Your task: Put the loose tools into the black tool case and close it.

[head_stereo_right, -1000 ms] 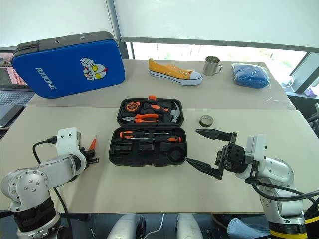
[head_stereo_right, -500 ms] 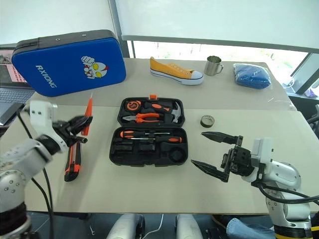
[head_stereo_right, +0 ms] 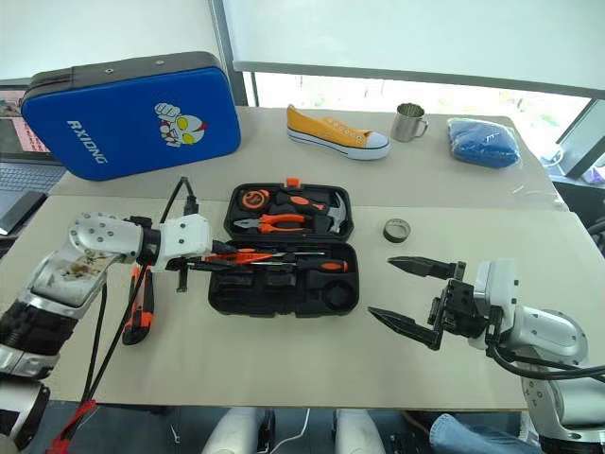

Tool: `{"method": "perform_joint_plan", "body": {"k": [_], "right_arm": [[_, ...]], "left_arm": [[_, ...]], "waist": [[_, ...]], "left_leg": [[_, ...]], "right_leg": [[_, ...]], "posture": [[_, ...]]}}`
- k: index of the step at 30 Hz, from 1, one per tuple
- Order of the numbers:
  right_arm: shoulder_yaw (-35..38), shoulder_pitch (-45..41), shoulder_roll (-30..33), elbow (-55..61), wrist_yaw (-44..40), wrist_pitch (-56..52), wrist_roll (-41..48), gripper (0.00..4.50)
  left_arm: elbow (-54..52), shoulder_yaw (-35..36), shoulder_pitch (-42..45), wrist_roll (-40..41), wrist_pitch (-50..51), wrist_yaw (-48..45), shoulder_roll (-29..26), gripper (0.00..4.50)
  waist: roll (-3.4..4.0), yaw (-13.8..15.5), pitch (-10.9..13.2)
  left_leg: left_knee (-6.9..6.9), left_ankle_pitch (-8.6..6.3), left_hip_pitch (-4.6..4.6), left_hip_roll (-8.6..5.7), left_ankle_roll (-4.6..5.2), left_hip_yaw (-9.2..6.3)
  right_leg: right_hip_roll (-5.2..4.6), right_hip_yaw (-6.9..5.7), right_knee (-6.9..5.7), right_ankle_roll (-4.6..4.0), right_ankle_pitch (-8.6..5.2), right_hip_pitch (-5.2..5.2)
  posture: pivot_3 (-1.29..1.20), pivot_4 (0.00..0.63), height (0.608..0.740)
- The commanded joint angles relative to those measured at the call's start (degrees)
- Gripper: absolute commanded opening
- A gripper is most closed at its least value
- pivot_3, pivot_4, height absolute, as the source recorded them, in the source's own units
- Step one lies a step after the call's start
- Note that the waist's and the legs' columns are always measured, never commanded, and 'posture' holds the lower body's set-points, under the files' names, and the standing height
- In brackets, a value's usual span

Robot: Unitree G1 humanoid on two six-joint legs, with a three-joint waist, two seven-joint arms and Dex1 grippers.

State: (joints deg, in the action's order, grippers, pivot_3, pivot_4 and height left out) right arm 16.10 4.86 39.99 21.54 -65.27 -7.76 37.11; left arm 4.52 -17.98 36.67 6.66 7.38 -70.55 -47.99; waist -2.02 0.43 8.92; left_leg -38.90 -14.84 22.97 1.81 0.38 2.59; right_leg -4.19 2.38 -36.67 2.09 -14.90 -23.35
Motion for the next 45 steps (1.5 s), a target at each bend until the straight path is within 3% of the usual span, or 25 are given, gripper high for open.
{"method": "perform_joint_plan", "body": {"k": [1,11,30,37,39,44,45], "right_arm": [[0.3,-0.3,-0.2,0.3,-0.3,2.3,-0.7,4.50],[0.1,0.5,-0.6,0.1,0.1,3.1,-2.0,4.50],[-0.7,0.5,0.2,0.4,0.9,2.5,-2.7,4.50],[-1.7,0.0,-0.1,0.3,1.1,2.5,-2.9,4.50],[-1.8,-0.1,-0.2,0.3,1.1,2.6,-2.8,4.50],[-1.8,0.3,-0.3,0.3,0.8,2.3,-1.9,4.50],[-1.7,0.4,-0.3,0.3,0.7,2.2,-1.7,4.50]], "left_arm": [[0.6,-0.9,1.9,-0.7,-0.8,-2.9,1.5,0.44],[-1.1,-4.4,3.3,-7.5,8.6,-1.0,5.1,0.44],[-1.7,-9.2,2.2,-14.1,11.3,-5.6,4.3,0.44],[1.5,-7.5,2.6,-12.7,9.6,-4.0,7.1,0.44],[1.7,-5.7,3.0,-11.5,9.2,-3.3,8.1,1.44],[1.9,0.7,4.1,-4.0,5.4,-4.5,10.5,3.03],[1.7,1.4,4.2,-2.9,5.3,-5.3,10.4,3.03]], "waist": [[0.00,0.1,0.0],[0.00,0.2,0.0],[0.01,-0.2,0.0],[0.13,-0.4,-0.1],[0.13,-0.4,-0.1],[0.10,-0.3,-0.1],[0.09,-0.3,-0.1]], "left_leg": [[-0.02,0.00,0.04,0.00,0.01,-0.01],[-0.08,-0.01,0.02,-0.01,0.01,-0.07],[-0.09,-0.01,-0.10,0.00,0.01,-0.22],[-0.08,-0.01,-0.27,0.01,0.01,-0.26],[-0.09,-0.01,-0.28,-0.01,0.01,-0.25],[-0.17,0.00,-0.21,-0.03,0.01,-0.27],[-0.22,0.00,-0.13,-0.02,0.01,-0.31]], "right_leg": [[-0.01,-0.01,0.00,0.00,0.00,-0.02],[-0.01,-0.01,-0.09,0.02,-0.01,-0.01],[0.01,0.01,-0.15,0.01,-0.01,0.06],[0.04,0.03,-0.18,0.01,-0.01,0.22],[0.02,0.03,-0.22,0.01,-0.01,0.24],[-0.01,0.02,-0.31,0.01,-0.01,0.17],[0.00,0.00,-0.34,0.01,-0.01,0.12]], "posture": [[0.00,0.150,0.740],[0.00,0.150,0.740],[0.00,0.150,0.740],[0.00,0.150,0.740],[0.00,0.150,0.740],[0.00,0.150,0.740],[0.00,0.150,0.740]]}}
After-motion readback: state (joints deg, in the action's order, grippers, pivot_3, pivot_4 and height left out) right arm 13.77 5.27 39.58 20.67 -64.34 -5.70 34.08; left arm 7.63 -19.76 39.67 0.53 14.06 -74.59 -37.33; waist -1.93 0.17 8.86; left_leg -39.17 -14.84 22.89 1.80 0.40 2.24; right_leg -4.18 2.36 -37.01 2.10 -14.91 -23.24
